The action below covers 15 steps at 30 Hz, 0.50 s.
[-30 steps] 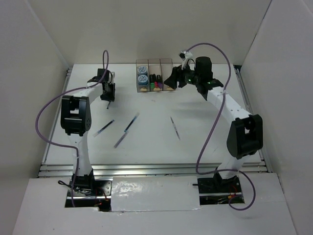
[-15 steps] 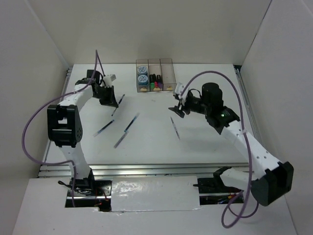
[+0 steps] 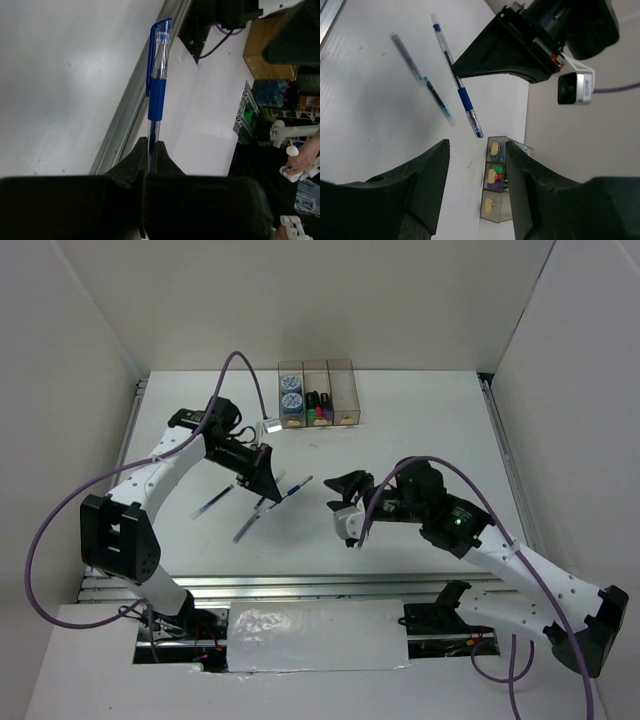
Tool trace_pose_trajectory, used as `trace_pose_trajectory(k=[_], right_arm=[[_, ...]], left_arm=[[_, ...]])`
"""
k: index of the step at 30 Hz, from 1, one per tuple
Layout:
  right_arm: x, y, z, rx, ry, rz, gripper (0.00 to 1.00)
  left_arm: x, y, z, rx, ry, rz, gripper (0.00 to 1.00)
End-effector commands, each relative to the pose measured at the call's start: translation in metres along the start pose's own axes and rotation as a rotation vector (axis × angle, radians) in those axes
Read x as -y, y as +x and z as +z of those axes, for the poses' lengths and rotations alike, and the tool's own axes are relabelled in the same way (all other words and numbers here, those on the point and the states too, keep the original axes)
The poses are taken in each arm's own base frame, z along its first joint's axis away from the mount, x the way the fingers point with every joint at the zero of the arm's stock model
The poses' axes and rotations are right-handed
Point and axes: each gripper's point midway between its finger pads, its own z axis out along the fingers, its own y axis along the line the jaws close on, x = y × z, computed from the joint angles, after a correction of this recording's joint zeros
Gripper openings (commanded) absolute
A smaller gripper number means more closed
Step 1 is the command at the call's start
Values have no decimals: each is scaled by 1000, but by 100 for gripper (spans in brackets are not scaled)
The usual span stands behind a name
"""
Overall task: Sort the stationery into containers
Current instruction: Pass the stationery from the left arm to the right
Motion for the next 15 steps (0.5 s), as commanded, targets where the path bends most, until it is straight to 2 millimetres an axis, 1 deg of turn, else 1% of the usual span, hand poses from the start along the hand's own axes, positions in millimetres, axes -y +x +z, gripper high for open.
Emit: trace_pose_trajectory(k=[1, 2, 3, 4, 5, 6, 7, 11, 14, 15], right_arm=[[-20, 6, 11, -41, -94, -142, 54], [-28, 9, 18, -49, -133, -164, 53], [-34, 8, 23, -57, -154, -179, 52], [-40, 8, 25, -64, -183, -180, 51], [-48, 13, 32, -79, -217, -179, 51], [-48, 11, 35, -87, -221, -186, 51], [-54, 15, 41, -100, -242, -179, 51], [-47, 12, 57, -119, -218, -165, 51], [-42, 10, 62, -119, -198, -154, 51], [-41, 7, 62, -111, -195, -156, 51]], left_arm=[[36, 12, 0, -8, 57, 27, 0], [35, 17, 1, -16, 48, 17, 0], [35, 19, 1, -22, 32, 12, 0], [38, 23, 1, -31, 25, 20, 0], [40, 24, 1, -36, 19, 26, 0], [43, 28, 1, -52, 9, 22, 0], [43, 28, 0, -54, 2, 21, 0], [36, 30, -1, -50, -54, -2, 0], [36, 36, 0, -51, -56, -20, 0], [33, 37, 1, -53, -63, -26, 0]])
